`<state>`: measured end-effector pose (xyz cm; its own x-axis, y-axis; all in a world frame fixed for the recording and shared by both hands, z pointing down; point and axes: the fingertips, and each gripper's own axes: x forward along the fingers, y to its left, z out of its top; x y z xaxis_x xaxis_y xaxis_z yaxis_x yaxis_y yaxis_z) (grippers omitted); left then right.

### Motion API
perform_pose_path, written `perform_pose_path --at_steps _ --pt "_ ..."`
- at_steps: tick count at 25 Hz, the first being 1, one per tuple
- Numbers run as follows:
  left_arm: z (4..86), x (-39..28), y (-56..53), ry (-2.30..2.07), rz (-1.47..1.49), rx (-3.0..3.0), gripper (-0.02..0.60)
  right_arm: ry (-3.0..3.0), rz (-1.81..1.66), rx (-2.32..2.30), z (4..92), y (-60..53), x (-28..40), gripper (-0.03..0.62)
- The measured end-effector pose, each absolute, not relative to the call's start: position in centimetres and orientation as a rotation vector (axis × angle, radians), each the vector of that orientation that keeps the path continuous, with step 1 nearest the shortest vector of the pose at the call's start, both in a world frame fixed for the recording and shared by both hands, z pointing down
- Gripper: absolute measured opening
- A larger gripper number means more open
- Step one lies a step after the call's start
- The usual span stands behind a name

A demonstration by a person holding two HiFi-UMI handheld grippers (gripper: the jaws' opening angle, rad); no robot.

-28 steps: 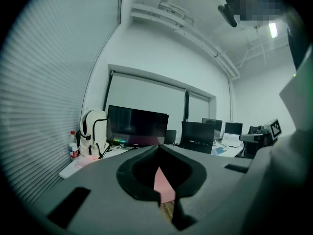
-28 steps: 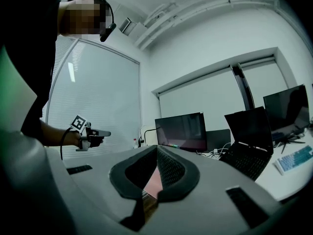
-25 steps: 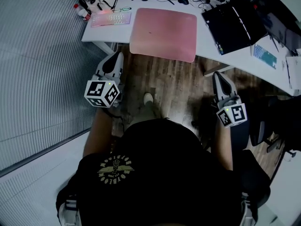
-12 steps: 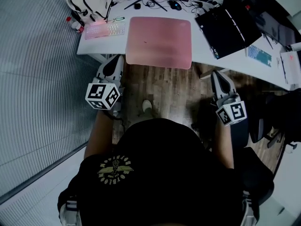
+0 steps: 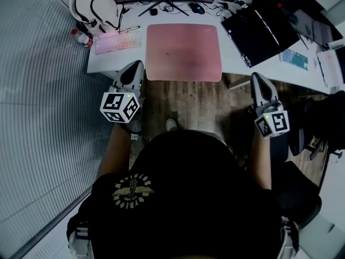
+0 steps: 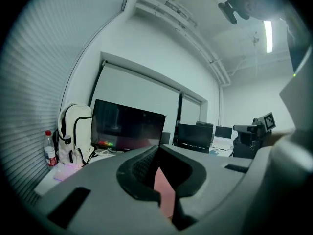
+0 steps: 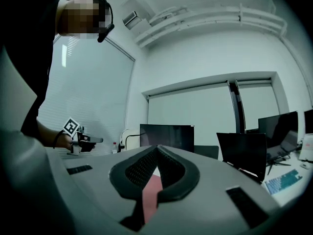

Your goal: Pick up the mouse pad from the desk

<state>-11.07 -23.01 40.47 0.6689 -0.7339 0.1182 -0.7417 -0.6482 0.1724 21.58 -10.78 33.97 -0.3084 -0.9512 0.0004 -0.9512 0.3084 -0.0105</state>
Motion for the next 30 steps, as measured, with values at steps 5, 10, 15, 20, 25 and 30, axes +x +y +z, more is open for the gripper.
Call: perform_pose_path --at_steps 5,10,15,20,25,30 --pt "40.8 -12.3 -24.1 -1.183 0.064 2.699 0.008 2.543 0.002 -1.864 34.2 -12.1 19.6 0.002" --pt "42.0 -14.0 -24.9 -1.219 0.101 2.663 0.008 2.576 -0.051 -1.891 35.8 -13.4 19.1 0.002" --pt "44.5 -14.9 -25.5 -1.241 0.140 2.602 0.008 2.614 -0.142 -1.939 39.6 -14.6 20.2 0.002" --pt "47.0 -14.0 -25.6 -1.244 0.218 2.572 0.008 2.626 -0.253 -1.929 43.5 -16.0 21.6 0.002" --pt "50.2 -13.2 -26.5 -1.228 0.345 2.539 0.008 2.670 -0.336 -1.870 46.5 -18.8 21.2 0.002" --pt "54.3 -12.8 -27.7 -1.209 0.435 2.462 0.008 2.711 -0.440 -1.858 50.0 -20.4 22.0 0.003"
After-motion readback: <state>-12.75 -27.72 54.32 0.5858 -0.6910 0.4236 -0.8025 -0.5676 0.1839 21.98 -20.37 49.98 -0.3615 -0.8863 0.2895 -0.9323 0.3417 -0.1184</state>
